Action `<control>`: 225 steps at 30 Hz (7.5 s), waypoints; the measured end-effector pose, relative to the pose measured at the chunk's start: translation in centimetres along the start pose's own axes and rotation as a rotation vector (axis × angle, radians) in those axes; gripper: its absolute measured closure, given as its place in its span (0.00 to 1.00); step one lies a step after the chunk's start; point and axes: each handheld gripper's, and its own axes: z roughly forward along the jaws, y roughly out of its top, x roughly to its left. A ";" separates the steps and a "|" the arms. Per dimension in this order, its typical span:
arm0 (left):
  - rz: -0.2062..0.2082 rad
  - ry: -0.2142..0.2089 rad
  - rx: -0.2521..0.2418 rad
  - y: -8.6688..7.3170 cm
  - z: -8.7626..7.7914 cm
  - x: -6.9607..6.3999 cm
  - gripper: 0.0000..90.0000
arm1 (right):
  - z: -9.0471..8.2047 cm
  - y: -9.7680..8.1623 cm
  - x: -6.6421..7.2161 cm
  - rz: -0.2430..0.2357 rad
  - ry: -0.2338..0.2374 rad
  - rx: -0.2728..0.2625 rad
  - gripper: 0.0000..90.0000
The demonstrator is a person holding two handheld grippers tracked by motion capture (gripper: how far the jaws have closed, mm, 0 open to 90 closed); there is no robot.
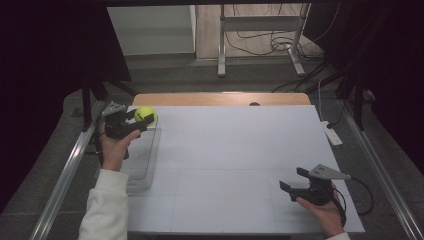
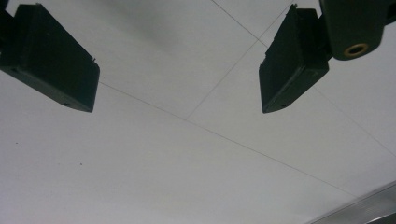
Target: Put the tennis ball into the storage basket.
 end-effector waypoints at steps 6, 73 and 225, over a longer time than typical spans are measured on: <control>-0.009 0.021 -0.005 -0.1 -0.2 0.6 0.30 | 0.0 0.0 0.0 0.002 0.000 -0.003 0.14; -0.033 0.217 0.124 -0.3 1.5 5.0 0.30 | 0.0 0.0 0.0 0.006 0.002 0.000 0.14; 0.056 0.349 0.399 -3.2 5.3 6.9 0.21 | 0.1 -0.1 -0.1 0.012 0.007 0.001 0.14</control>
